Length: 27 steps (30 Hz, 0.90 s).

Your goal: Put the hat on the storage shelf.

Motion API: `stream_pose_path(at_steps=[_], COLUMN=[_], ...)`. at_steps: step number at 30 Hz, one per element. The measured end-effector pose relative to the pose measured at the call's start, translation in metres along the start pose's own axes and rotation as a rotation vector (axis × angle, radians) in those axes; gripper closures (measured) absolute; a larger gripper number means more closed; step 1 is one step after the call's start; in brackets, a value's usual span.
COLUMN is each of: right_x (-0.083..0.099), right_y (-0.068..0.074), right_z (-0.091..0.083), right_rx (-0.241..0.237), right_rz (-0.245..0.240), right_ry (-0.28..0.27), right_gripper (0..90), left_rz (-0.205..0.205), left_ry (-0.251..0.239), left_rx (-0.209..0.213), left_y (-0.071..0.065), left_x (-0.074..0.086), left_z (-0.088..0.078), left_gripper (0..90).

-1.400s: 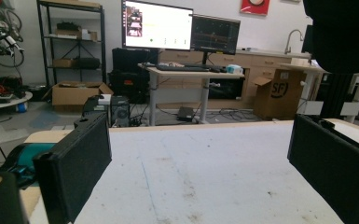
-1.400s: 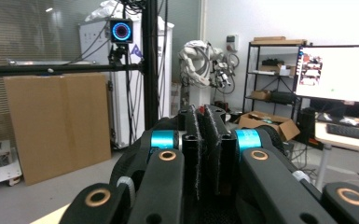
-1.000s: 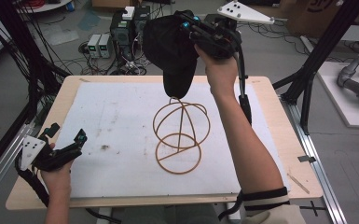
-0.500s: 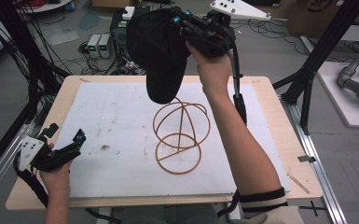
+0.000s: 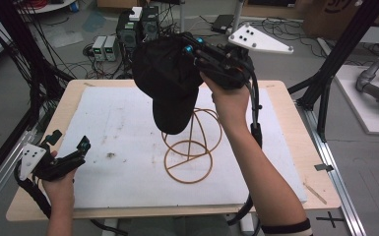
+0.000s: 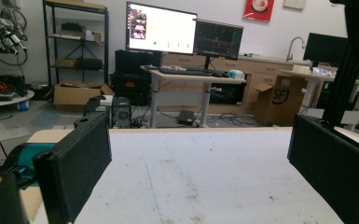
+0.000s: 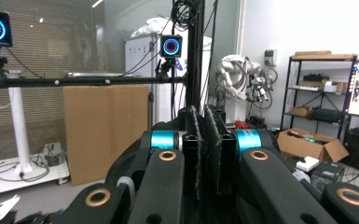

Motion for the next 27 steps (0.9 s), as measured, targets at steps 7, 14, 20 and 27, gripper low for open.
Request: stream_pose_path(at_steps=[7, 14, 20, 27], right_x=[0.014, 0.035, 0.053, 0.079], right_y=[0.004, -0.002, -0.004, -0.006], right_z=[-0.022, -0.037, -0.049, -0.059], right_rx=[-0.005, 0.007, 0.008, 0.010], right_rz=[-0.005, 0.010, 0.018, 0.037], right_ry=[0.002, 0.023, 0.040, 0.079], right_gripper=[85.9, 85.8, 85.8, 85.8], left_rz=[0.004, 0.006, 0.007, 0.008], left_ry=[0.003, 0.004, 0.006, 0.006], left_rx=[0.006, 0.007, 0.007, 0.009], left_y=[-0.002, -0.004, -0.003, -0.005], left_x=[0.001, 0.001, 0.002, 0.002], left_z=[0.001, 0.002, 0.002, 0.002], left_gripper=[6.5, 6.5, 6.5, 6.5])
Point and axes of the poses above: each handheld gripper's, and its own axes: z roughly forward along the jaws, x roughly out of its underside, y roughly to its left, the point moved 7 cm from there along z, roughly forward along the jaws, and after that the axes turned 1 degree about y, right-handed, at the moved point
